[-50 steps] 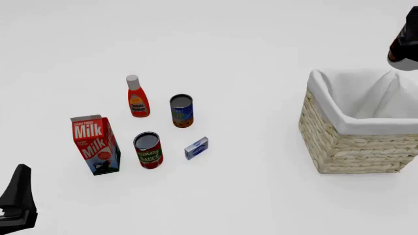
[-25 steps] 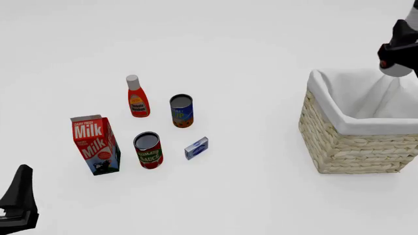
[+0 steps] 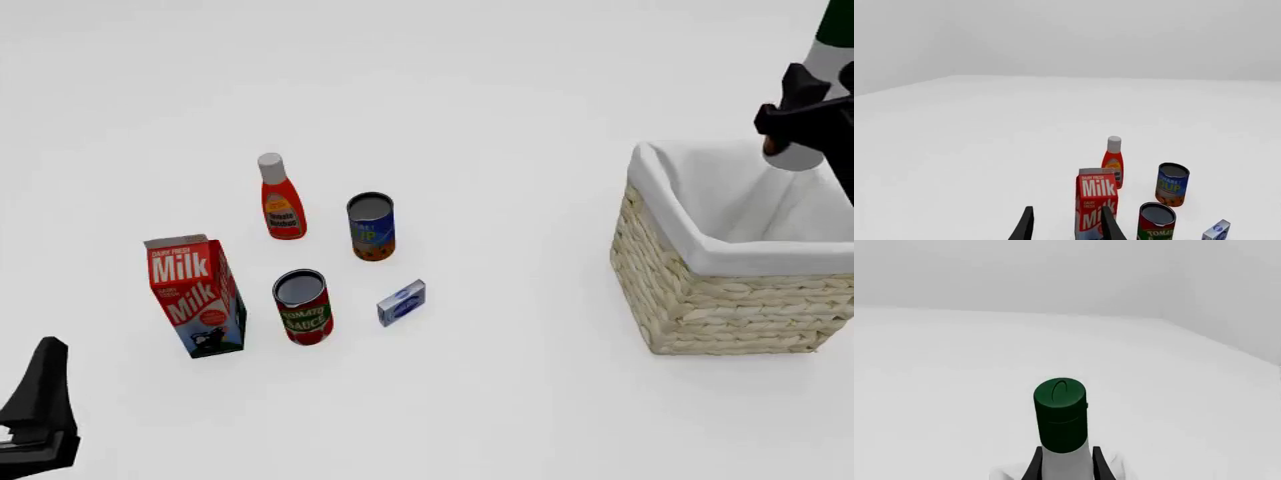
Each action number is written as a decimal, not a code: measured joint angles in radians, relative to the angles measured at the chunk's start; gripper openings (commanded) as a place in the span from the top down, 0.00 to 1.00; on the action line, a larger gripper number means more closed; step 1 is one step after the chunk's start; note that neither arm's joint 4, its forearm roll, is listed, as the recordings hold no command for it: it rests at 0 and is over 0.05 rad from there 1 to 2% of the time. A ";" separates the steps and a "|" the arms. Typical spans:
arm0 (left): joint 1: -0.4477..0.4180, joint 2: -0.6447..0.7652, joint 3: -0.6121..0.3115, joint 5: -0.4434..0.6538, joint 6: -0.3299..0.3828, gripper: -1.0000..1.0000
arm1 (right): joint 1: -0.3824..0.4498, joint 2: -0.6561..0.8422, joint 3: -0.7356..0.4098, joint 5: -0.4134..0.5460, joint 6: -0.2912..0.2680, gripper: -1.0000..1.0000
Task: Pick the salad dressing and place it in the basket.
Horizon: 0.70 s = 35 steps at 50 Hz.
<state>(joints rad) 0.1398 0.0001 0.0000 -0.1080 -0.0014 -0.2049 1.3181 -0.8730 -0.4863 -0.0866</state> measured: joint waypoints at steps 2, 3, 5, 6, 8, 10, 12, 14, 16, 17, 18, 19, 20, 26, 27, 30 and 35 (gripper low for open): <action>0.000 0.000 0.000 0.000 0.000 0.00 | -0.002 0.007 0.001 -0.002 0.000 1.00; 0.001 0.000 0.000 0.001 0.000 0.00 | -0.003 0.011 0.002 -0.003 0.001 1.00; 0.001 0.000 0.000 0.001 -0.001 0.00 | -0.005 0.018 0.003 -0.006 0.002 1.00; 0.001 0.000 0.000 0.001 -0.001 0.00 | -0.006 0.022 0.004 -0.008 0.003 1.00; 0.001 0.000 0.000 0.001 -0.001 0.00 | -0.008 0.030 0.005 -0.011 0.004 1.00; 0.002 0.000 0.000 0.001 -0.001 0.00 | -0.010 0.037 0.005 -0.014 0.005 1.00; 0.002 0.000 0.000 0.001 -0.002 0.00 | -0.013 0.045 0.005 -0.018 0.007 1.00; 0.003 0.000 0.000 0.002 -0.002 0.00 | -0.017 0.053 0.006 -0.022 0.009 1.00; 0.004 0.000 0.000 0.002 -0.003 0.00 | -0.019 0.061 0.008 -0.027 0.011 1.00; 0.004 0.000 0.000 0.003 -0.003 0.00 | -0.021 0.064 0.009 -0.030 0.012 1.00; 0.004 0.000 0.000 0.003 -0.003 0.00 | -0.022 0.068 0.010 -0.032 0.013 1.00; 0.005 0.000 0.000 0.003 -0.003 0.00 | -0.023 0.071 0.012 -0.035 0.014 1.00; 0.005 0.000 0.000 0.003 -0.003 0.00 | -0.024 0.074 0.013 -0.037 0.016 1.00; 0.008 0.000 0.000 0.004 -0.005 0.00 | -0.029 0.091 0.023 -0.053 0.023 1.00; 0.009 0.000 0.000 0.004 -0.005 0.00 | -0.029 0.094 0.024 -0.056 0.024 1.00; 0.010 0.000 0.000 0.005 -0.006 0.00 | -0.031 0.103 0.027 -0.064 0.027 1.00; 0.013 0.000 0.000 0.005 -0.008 0.00 | -0.033 0.117 0.029 -0.073 0.032 1.00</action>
<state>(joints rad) 0.1525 0.0001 0.0000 -0.1029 -0.0094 -0.2383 1.4351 -0.8444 -0.5598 -0.0543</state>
